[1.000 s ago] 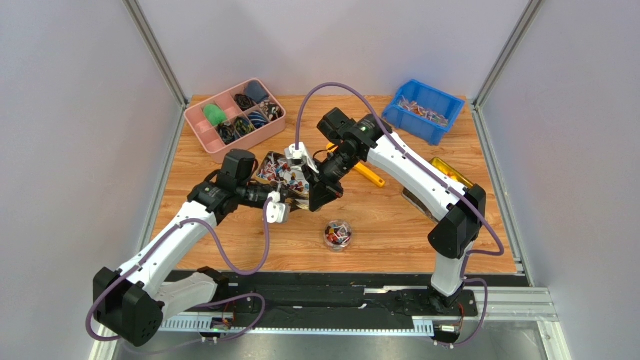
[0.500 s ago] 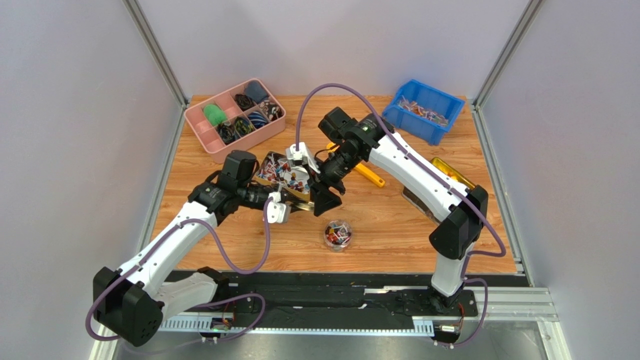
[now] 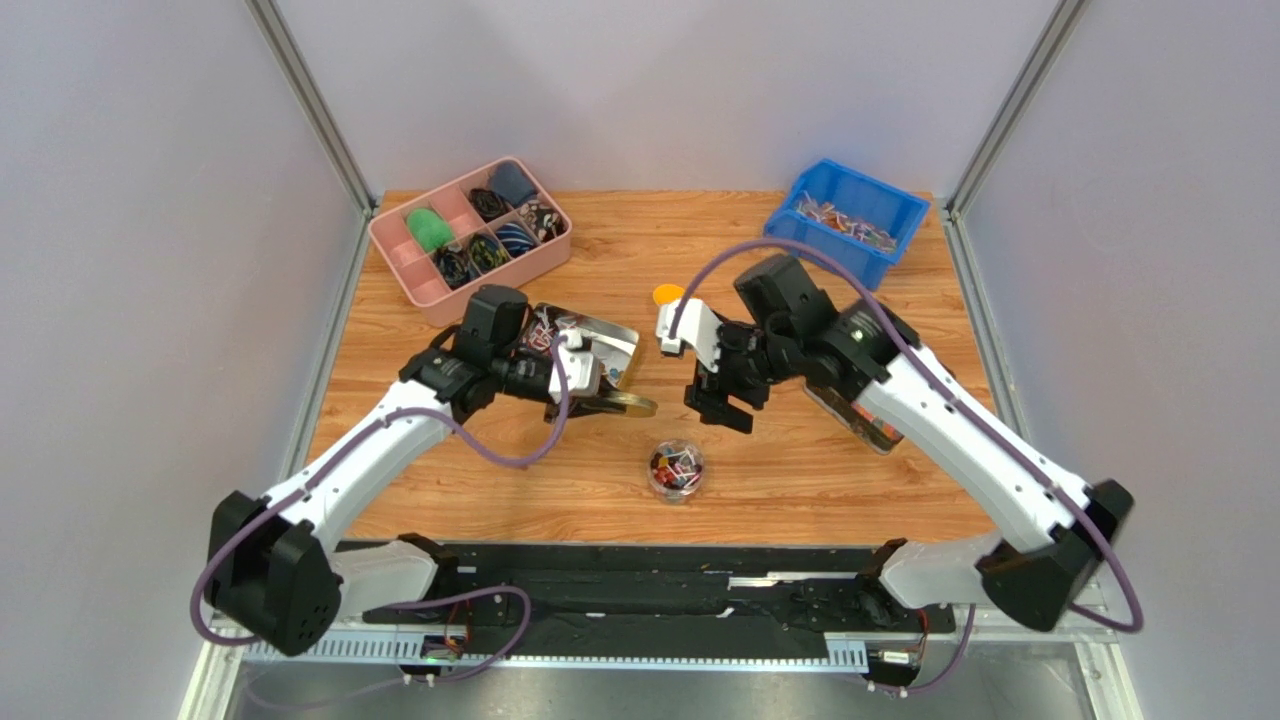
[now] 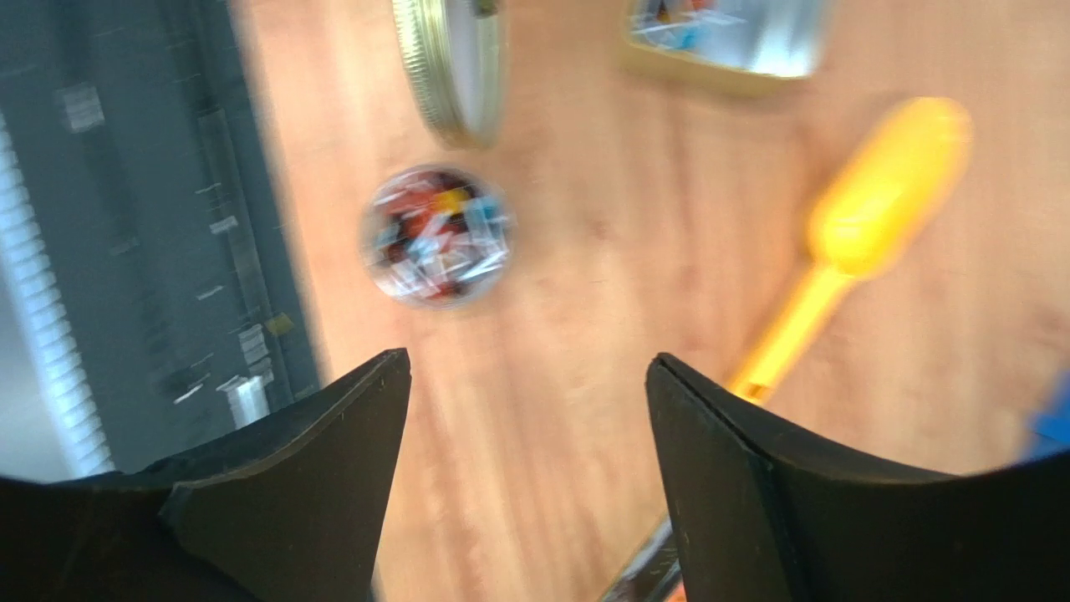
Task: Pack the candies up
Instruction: Pick up the bottle lid at the center of the board.
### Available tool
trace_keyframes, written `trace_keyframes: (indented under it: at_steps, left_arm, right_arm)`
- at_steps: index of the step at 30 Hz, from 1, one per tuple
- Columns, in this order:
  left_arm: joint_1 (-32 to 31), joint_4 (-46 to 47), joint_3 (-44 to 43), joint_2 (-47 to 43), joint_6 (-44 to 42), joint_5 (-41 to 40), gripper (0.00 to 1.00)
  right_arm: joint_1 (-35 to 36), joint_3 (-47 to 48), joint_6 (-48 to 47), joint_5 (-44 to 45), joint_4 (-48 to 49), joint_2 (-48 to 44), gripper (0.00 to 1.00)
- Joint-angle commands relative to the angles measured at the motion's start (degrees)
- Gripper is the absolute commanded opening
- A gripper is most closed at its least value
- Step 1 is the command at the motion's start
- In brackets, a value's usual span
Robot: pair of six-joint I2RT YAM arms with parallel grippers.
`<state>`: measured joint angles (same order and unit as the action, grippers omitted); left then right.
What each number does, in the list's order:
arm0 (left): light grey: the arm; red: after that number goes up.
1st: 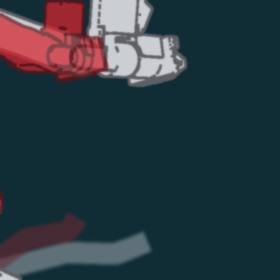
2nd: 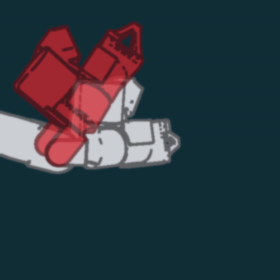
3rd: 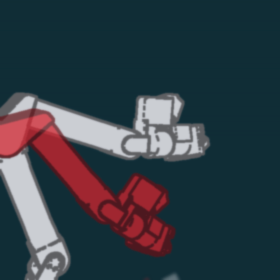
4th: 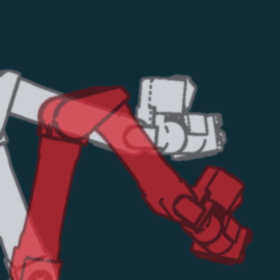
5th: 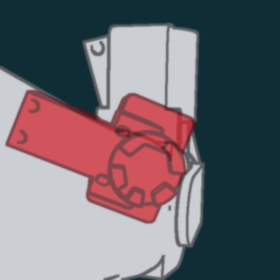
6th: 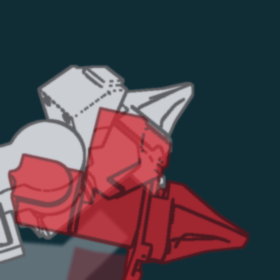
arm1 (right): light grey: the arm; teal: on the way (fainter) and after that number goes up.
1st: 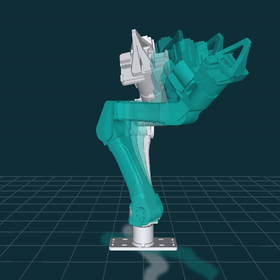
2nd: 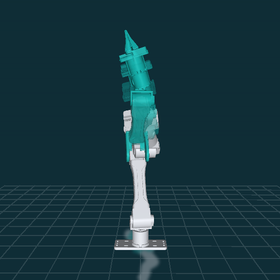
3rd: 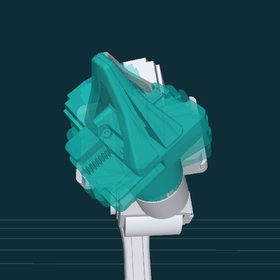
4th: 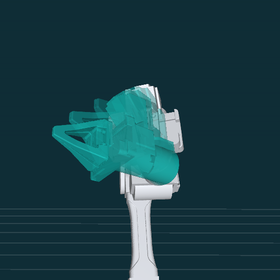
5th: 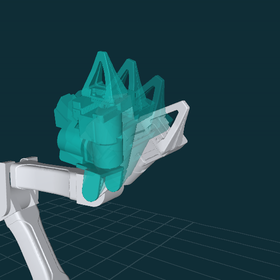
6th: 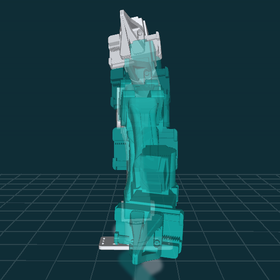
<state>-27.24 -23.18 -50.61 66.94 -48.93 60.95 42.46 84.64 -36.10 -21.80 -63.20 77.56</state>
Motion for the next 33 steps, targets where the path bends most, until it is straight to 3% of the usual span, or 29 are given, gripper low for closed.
trace_keyframes:
  at_steps: [1, 6, 10, 16, 19, 29, 30, 31, 33]
  left_arm:
    - [-0.18, 3.84, -7.91, 6.60, 16.47, 0.84, 0.24]
    - [-0.18, -1.77, -19.77, 16.37, 29.92, 3.99, 0.24]
    - [-0.18, -2.40, -27.50, 25.69, 41.34, 9.96, 0.22]
    - [-0.09, -0.38, -32.79, 34.57, 53.46, 14.97, 0.17]
    - [0.00, 6.55, -32.36, 36.77, 62.27, 18.32, 0.16]
    - [0.70, 12.54, -33.59, 40.29, 69.41, 22.37, 0.17]
    - [0.70, 12.54, -33.68, 40.29, 69.32, 22.55, 0.17]
    - [0.79, 12.54, -33.50, 40.20, 69.32, 22.55, 0.17]
    - [0.88, 12.54, -33.59, 40.11, 69.41, 22.81, 0.17]
  right_arm:
    - [1.31, -11.41, 3.67, 18.00, 23.80, -9.07, 0.74]
    - [5.17, -19.85, 2.35, 28.73, 34.97, -13.22, 0.75]
    - [7.02, -22.32, 2.61, 30.50, 38.49, -14.54, 0.75]
    - [8.60, -23.12, 2.53, 32.88, 41.75, -14.37, 0.78]
    - [10.10, -23.82, 2.17, 34.37, 43.24, -13.40, 0.78]
    - [12.39, -24.17, 2.70, 36.21, 43.60, -9.62, 0.81]
    - [12.39, -23.91, 3.13, 36.22, 43.51, -9.36, 0.95]
    - [12.39, -23.73, 3.49, 36.04, 43.25, -9.10, 1.00]
    - [12.39, -23.56, 3.93, 36.04, 43.25, -8.74, 1.00]
